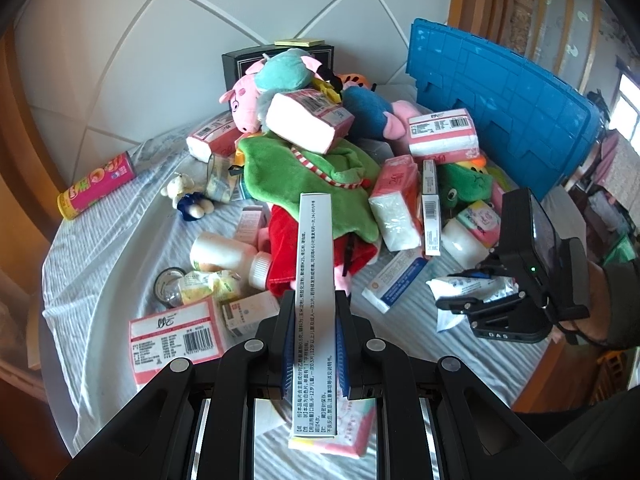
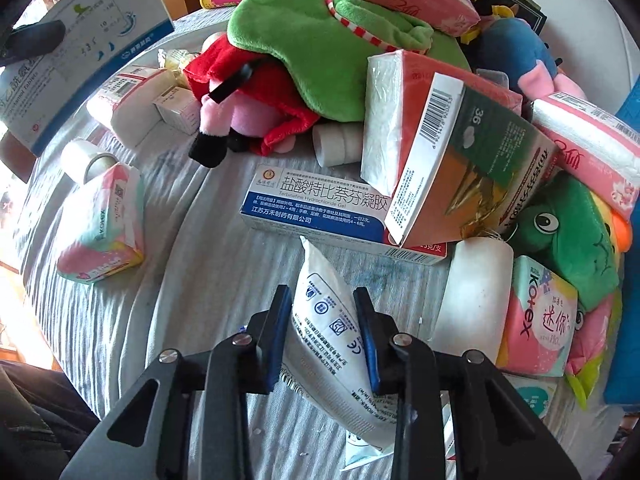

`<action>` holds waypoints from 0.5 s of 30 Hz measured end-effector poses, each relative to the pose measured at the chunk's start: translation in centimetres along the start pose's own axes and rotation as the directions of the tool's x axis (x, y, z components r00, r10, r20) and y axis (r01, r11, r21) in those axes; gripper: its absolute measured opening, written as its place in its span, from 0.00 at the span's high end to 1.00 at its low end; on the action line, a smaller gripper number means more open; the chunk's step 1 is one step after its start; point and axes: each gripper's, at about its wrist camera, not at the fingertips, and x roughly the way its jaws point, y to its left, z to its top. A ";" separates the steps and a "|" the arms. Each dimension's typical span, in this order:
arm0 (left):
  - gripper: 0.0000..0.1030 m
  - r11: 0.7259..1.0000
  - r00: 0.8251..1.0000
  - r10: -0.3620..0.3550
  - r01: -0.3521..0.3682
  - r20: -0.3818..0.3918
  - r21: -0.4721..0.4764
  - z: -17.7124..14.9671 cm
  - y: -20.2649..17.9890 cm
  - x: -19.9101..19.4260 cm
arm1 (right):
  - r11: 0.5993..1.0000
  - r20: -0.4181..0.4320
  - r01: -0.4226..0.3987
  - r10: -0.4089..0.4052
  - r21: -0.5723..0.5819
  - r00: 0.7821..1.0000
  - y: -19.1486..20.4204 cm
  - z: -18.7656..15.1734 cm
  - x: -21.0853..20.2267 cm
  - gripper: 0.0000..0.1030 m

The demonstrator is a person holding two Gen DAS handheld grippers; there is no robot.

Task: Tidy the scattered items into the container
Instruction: 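Grasp the white sachet packet with the right tool and lift it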

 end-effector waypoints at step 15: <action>0.84 1.000 0.996 -0.018 0.018 0.087 0.001 1.7 -1.4 -2.9 | 0.994 0.113 0.059 -0.069 0.091 0.991 -0.2 1.9 -9.0 0.71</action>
